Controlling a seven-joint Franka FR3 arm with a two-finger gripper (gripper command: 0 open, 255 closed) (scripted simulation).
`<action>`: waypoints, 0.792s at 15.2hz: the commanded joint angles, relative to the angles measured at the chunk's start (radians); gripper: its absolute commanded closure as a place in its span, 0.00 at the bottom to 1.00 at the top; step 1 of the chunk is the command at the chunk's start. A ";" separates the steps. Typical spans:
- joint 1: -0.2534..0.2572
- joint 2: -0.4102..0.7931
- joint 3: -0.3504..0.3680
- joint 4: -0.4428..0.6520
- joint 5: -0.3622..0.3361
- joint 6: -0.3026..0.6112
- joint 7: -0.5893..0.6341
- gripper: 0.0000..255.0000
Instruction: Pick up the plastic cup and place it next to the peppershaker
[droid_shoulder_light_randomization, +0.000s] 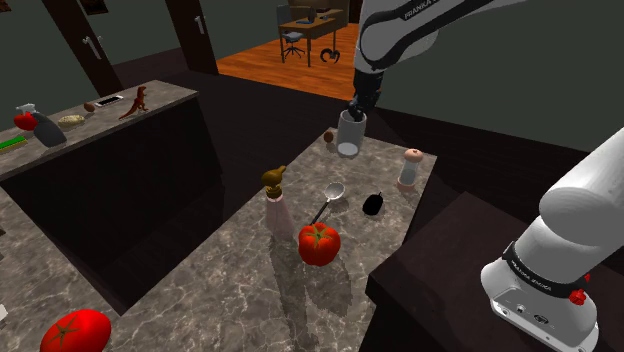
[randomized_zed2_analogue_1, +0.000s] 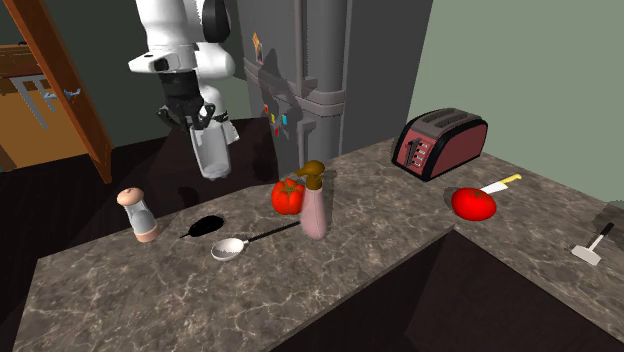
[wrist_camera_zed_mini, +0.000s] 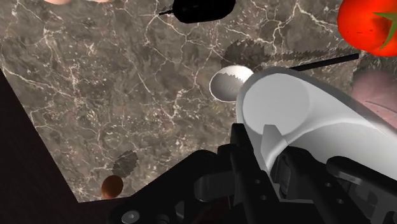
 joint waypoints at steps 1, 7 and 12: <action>-0.023 0.010 -0.029 0.016 0.000 -0.006 -0.054 1.00; -0.073 0.059 -0.087 0.056 -0.003 0.001 -0.160 1.00; -0.073 0.091 -0.086 0.022 -0.010 0.067 -0.155 1.00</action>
